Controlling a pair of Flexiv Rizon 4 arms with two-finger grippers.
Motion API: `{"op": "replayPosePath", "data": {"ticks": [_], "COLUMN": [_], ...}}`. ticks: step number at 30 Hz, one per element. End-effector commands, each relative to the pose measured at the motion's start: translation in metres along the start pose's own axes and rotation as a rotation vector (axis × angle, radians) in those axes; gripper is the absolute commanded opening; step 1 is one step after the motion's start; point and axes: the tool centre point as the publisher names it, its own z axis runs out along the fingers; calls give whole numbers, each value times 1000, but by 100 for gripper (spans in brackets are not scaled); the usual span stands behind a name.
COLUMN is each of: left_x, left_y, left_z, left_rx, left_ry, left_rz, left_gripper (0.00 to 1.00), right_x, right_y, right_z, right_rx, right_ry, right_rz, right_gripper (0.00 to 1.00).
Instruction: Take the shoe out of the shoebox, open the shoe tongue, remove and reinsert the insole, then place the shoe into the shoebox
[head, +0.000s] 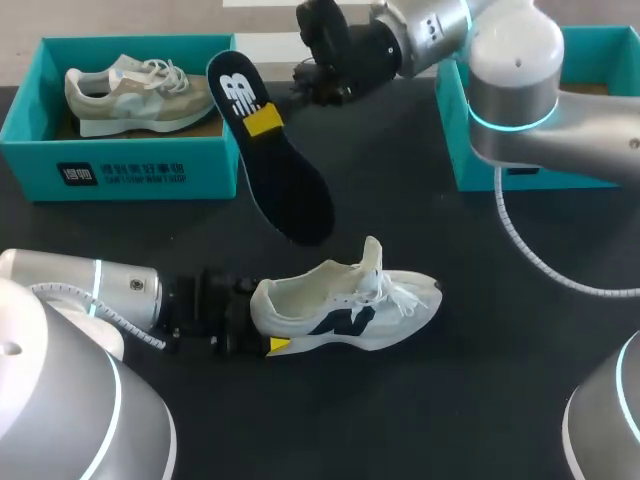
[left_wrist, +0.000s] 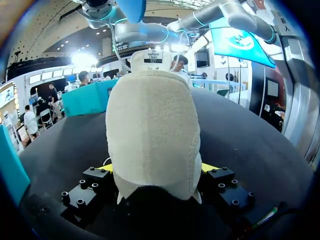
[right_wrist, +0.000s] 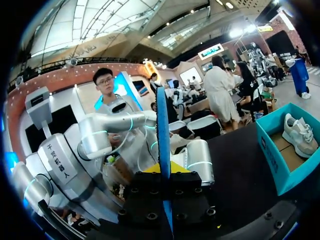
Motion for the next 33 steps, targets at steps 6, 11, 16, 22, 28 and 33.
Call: {"op": "replayPosePath", "data": {"ticks": [6, 11, 16, 22, 28, 33], "left_x": [2, 2, 2, 2, 2, 2], "left_y": [1, 1, 1, 1, 1, 1], "left_z": [0, 0, 0, 0, 0, 0], "left_rx": [-3, -3, -3, -3, -3, -3], "left_ry": [-1, -1, -1, -1, -1, -1], "left_rz": [1, 1, 1, 1, 1, 1], "left_gripper": [0, 0, 0, 0, 0, 0], "right_x": [5, 12, 37, 61, 69, 69], "right_y": [-1, 7, 31, 45, 48, 48], "right_z": [-1, -9, -42, -67, -74, -74], "right_rx": [-2, -68, -93, -107, -68, -68], "right_ry": [-17, -44, -109, -110, -140, -140], "right_rz": [2, 76, 166, 259, 298, 298], "right_gripper": [0, 0, 0, 0, 0, 0]}}
